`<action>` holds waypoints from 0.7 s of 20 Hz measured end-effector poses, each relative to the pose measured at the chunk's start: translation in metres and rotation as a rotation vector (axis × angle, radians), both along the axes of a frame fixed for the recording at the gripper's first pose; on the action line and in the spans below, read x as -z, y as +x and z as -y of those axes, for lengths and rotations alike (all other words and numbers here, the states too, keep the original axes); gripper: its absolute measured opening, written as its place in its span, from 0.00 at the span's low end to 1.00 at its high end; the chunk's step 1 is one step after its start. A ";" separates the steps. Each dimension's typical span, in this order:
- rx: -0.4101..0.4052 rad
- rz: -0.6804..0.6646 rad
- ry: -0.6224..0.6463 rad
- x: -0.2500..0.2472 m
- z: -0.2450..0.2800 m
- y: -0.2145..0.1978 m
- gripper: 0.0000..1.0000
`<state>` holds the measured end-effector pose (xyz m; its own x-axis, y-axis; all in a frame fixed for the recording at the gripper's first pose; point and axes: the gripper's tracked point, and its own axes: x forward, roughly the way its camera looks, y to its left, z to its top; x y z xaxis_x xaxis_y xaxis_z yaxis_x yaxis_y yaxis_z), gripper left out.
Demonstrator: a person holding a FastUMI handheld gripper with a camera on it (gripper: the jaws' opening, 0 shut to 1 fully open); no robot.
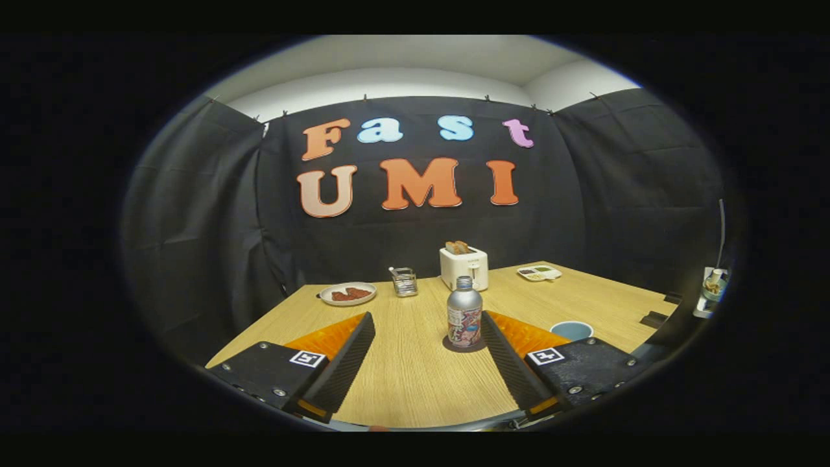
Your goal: Take the bottle from table, then pour the juice into the cup, finally place the bottle on the coaster
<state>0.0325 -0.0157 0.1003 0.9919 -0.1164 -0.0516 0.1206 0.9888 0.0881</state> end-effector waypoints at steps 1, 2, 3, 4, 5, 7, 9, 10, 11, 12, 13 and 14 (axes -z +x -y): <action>0.003 0.001 0.002 -0.001 0.001 0.000 0.97; 0.003 0.002 0.004 -0.001 0.001 0.000 0.97; 0.003 0.002 0.007 -0.002 0.001 0.000 0.97; 0.004 0.003 0.007 -0.002 0.001 0.000 0.97; 0.006 0.005 0.005 -0.002 0.002 0.001 0.97; 0.012 0.004 0.001 -0.003 0.004 0.001 0.97; 0.012 0.004 0.001 -0.004 0.004 0.000 0.97; 0.012 0.006 0.003 -0.005 0.004 0.000 0.97; 0.011 0.007 0.005 -0.005 0.004 0.000 0.97; 0.013 0.008 0.007 -0.005 0.004 0.001 0.97; 0.015 0.007 0.007 -0.005 0.005 0.000 0.97; 0.016 0.005 0.006 -0.005 0.005 -0.001 0.97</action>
